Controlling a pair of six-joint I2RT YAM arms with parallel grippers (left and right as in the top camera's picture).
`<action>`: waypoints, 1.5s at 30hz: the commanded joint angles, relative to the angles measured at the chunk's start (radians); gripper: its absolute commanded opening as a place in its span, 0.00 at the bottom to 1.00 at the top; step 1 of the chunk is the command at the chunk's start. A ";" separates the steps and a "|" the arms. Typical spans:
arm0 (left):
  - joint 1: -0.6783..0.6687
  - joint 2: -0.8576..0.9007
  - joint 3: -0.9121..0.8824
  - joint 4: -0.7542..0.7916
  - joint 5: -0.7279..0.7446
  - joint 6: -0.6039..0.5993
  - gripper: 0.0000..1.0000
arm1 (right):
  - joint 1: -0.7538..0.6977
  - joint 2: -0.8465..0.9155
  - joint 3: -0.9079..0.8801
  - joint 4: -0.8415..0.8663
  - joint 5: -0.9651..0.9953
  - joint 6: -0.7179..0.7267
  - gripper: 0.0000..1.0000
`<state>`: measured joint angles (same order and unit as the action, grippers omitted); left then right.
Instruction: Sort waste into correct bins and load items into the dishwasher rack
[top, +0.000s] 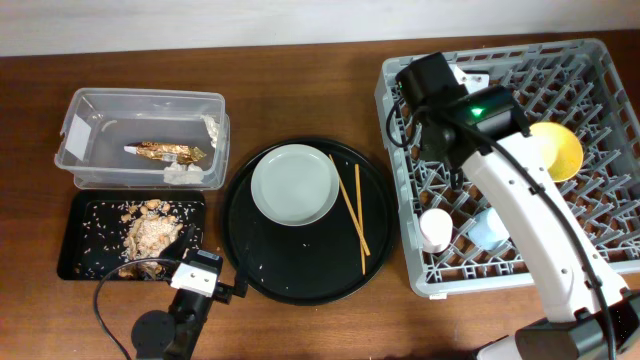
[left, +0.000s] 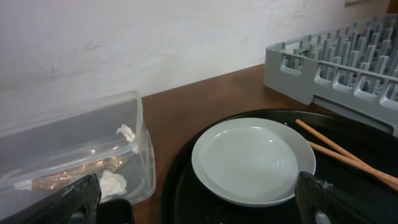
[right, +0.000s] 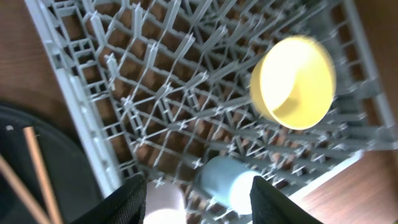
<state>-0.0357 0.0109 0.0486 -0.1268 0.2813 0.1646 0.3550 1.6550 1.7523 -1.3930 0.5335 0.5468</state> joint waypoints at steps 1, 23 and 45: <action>0.006 -0.006 -0.010 0.003 0.011 0.010 1.00 | -0.187 -0.005 0.009 0.013 -0.192 0.063 0.54; 0.006 -0.006 -0.010 0.003 0.011 0.010 0.99 | -0.874 0.333 0.005 0.086 -0.537 -0.086 0.10; 0.006 -0.006 -0.010 0.003 0.011 0.010 0.99 | -0.252 0.125 -0.066 0.100 0.534 0.038 0.04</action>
<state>-0.0357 0.0109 0.0483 -0.1268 0.2813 0.1646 0.1062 1.6939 1.7023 -1.2854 0.9131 0.5453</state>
